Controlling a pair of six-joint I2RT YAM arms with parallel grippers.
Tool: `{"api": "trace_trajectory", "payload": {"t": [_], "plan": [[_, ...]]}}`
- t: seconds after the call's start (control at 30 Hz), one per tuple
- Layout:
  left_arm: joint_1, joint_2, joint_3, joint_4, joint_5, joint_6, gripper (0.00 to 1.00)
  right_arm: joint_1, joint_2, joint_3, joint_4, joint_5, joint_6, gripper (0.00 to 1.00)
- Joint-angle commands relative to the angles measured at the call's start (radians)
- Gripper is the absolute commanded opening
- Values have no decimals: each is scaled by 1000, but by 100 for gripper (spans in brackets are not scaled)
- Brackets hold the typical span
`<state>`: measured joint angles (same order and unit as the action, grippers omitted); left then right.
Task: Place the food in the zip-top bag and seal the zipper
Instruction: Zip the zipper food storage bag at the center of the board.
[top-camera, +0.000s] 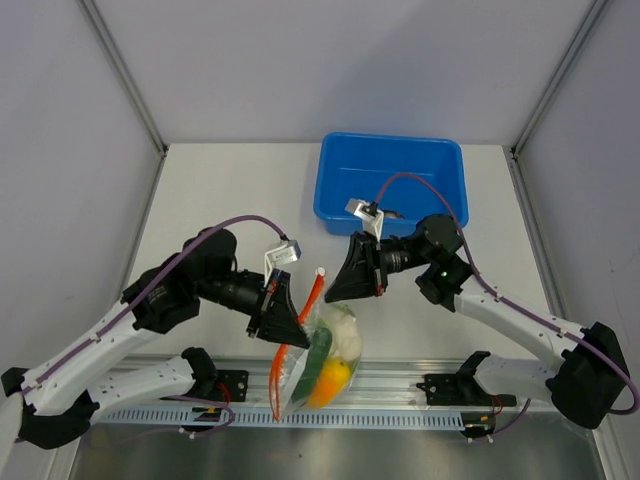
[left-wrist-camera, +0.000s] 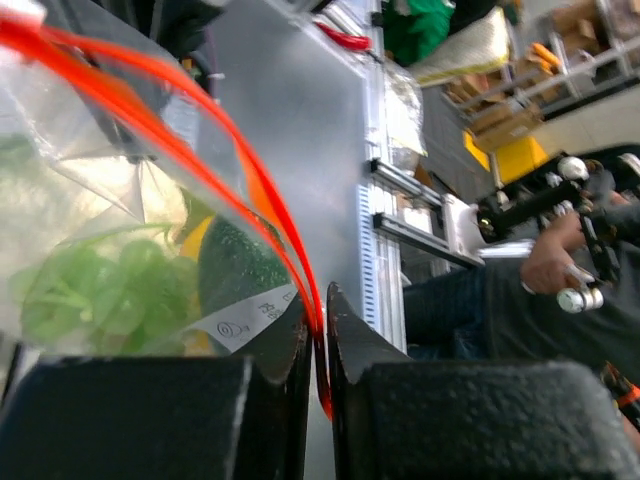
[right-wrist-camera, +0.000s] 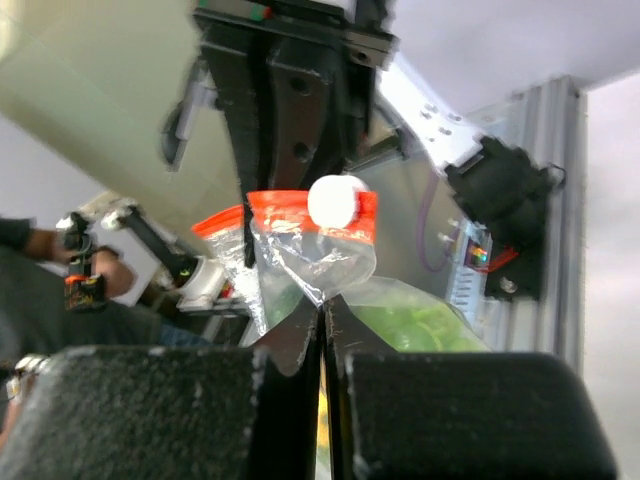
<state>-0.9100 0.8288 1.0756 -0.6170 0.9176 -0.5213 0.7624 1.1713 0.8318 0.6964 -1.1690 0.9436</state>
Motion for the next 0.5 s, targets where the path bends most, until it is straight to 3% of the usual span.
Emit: {"api": "trace_trajectory", "payload": {"t": [0.0,0.13,0.33,0.47], "plan": [[16,9,43,-113,-118,61,11,-6,-58,29,-304,98,-233,0],[25,56,43,-176,-287,75,18,-3,-108,1,-465,254,-345,0],[31,95,50,-110,-394,55,51,9,-94,-30,-586,474,-401,0],[51,145,98,-118,-486,53,65,31,-113,-31,-652,614,-414,0]]}}
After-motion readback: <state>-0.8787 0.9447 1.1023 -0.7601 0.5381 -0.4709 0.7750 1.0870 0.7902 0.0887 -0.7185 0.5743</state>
